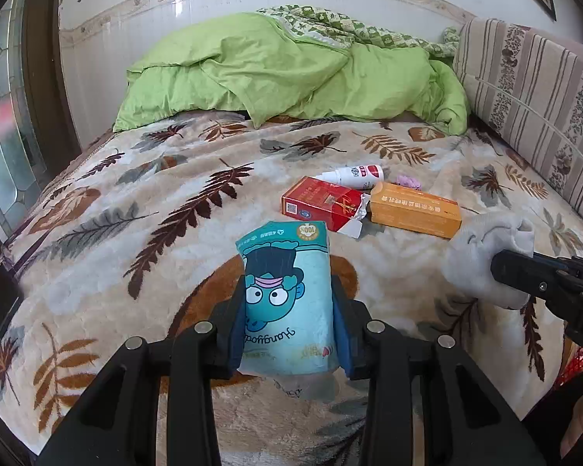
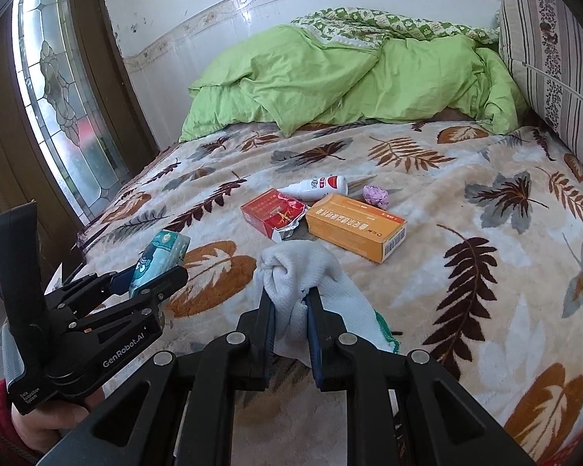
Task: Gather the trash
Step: 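Lift the light blue bag in the left tool while the right tool lifts the white cloth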
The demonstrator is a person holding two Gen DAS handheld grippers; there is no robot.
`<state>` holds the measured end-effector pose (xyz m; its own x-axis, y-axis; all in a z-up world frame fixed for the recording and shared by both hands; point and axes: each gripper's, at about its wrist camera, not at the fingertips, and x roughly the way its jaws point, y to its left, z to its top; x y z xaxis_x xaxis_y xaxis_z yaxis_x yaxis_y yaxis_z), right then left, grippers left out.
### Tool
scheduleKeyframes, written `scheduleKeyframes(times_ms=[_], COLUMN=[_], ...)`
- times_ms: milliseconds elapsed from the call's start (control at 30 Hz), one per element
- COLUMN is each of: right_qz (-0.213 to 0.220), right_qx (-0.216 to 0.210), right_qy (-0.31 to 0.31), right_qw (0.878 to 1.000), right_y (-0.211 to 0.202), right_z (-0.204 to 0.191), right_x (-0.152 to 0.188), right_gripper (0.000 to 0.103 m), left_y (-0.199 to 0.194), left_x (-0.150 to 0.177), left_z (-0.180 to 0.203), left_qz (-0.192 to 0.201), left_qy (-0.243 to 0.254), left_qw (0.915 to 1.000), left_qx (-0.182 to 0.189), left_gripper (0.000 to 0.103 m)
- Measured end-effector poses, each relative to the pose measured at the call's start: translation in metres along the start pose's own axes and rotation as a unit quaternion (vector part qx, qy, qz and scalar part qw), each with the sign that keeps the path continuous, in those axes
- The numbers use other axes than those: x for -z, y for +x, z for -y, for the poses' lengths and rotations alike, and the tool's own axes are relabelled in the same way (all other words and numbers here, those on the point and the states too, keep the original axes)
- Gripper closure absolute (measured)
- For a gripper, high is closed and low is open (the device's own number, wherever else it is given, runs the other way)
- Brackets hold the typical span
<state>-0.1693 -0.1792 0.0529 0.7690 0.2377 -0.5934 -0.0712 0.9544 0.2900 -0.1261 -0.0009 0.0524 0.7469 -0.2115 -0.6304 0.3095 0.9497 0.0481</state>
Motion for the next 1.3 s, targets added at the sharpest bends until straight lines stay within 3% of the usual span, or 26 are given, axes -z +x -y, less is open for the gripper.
scheduleKeyframes(times_ms=[133, 300, 567, 967, 1300], right_qz=[-0.002, 0.010, 0.019, 0.016, 0.015], right_qx=[0.016, 0.098, 0.161, 0.180, 0.199], right_qy=[-0.004, -0.021, -0.033, -0.037, -0.087], right_qw=[1.000, 0.995, 0.986, 0.983, 0.976], right_y=[0.003, 0.004, 0.006, 0.008, 0.011], right_z=[-0.001, -0.006, -0.006, -0.006, -0.025], right_x=[0.000, 0.002, 0.001, 0.001, 0.004], right_gripper=[0.088, 0.088, 0.088, 0.088, 0.088], left_y=[-0.001, -0.003, -0.005, -0.004, -0.005], left_x=[-0.001, -0.001, -0.001, 0.000, -0.001], left_z=[-0.001, -0.004, -0.003, -0.003, -0.004], left_qz=[0.003, 0.005, 0.006, 0.006, 0.006], left_qy=[-0.003, -0.006, -0.006, -0.005, -0.005], left_qw=[1.0000, 1.0000, 1.0000, 1.0000, 1.0000], left_qx=[0.001, 0.002, 0.002, 0.002, 0.003], left_gripper=[0.066, 0.066, 0.066, 0.066, 0.066])
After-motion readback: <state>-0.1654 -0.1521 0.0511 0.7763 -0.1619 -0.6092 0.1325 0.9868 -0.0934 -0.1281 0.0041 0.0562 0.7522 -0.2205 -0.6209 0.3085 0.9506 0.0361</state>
